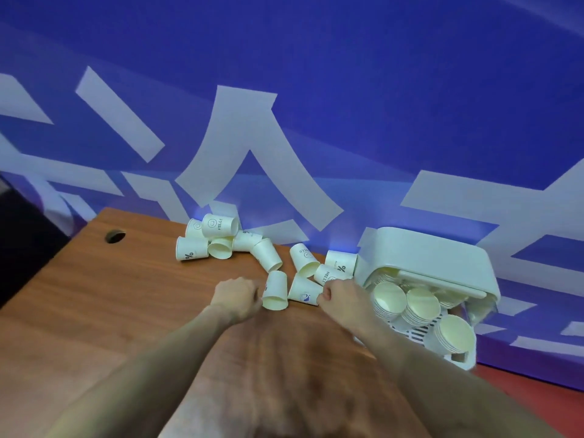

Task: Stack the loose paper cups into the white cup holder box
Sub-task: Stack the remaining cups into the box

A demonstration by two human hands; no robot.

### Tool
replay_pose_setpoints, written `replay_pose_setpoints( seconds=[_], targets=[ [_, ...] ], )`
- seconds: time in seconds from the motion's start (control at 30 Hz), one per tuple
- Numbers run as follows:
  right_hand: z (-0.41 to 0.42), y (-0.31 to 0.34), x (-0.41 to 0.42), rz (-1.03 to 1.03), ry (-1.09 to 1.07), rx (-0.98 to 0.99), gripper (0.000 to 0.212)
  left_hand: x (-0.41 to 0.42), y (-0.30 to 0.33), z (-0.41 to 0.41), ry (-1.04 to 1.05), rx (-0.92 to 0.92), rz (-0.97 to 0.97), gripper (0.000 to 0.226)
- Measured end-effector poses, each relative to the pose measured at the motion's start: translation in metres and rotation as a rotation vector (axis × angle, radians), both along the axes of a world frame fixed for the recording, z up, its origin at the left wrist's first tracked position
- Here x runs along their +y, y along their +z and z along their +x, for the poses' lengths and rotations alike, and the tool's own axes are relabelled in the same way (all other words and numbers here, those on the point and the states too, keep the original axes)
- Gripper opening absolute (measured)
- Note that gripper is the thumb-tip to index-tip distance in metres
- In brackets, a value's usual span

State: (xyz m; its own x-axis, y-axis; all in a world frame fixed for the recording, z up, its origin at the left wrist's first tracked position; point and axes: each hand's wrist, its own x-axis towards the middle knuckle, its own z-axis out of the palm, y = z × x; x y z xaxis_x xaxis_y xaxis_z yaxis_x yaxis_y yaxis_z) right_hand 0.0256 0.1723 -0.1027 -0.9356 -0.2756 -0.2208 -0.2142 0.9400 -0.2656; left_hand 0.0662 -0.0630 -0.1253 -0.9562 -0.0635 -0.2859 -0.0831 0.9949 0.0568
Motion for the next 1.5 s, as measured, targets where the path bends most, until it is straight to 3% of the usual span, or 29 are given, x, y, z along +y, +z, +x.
replay_pose_setpoints(
  seconds=[0.17, 0.33, 0.47, 0.63, 0.9, 1.17, 1.5],
  targets=[
    [-0.02, -0.024, -0.029, 0.09, 0.148, 0.005, 0.018, -0.019, -0.023, -0.023, -0.078, -0.116, -0.029, 0.032],
    [-0.046, -0.053, -0.058, 0.246, 0.28, -0.03, 0.05, -0.027, -0.048, -0.046, -0.162, -0.16, -0.019, 0.035],
    [-0.06, -0.071, -0.071, 0.358, 0.358, -0.051, 0.063, -0.032, -0.072, -0.056, -0.259, -0.174, 0.006, 0.037],
    [-0.068, -0.088, -0.075, 0.404, 0.362, -0.089, 0.043, -0.033, -0.087, -0.061, -0.353, -0.146, -0.018, 0.03],
    [-0.063, -0.07, -0.062, 0.315, 0.301, -0.056, 0.022, -0.033, -0.074, -0.055, -0.221, -0.065, 0.005, 0.026],
    [-0.026, -0.016, -0.035, 0.212, 0.218, 0.108, 0.026, -0.011, -0.022, -0.036, -0.088, 0.025, 0.014, 0.032],
    [0.023, 0.04, 0.024, 0.118, 0.106, 0.278, 0.028, 0.046, 0.042, -0.015, 0.023, 0.138, 0.209, 0.027]
  ],
)
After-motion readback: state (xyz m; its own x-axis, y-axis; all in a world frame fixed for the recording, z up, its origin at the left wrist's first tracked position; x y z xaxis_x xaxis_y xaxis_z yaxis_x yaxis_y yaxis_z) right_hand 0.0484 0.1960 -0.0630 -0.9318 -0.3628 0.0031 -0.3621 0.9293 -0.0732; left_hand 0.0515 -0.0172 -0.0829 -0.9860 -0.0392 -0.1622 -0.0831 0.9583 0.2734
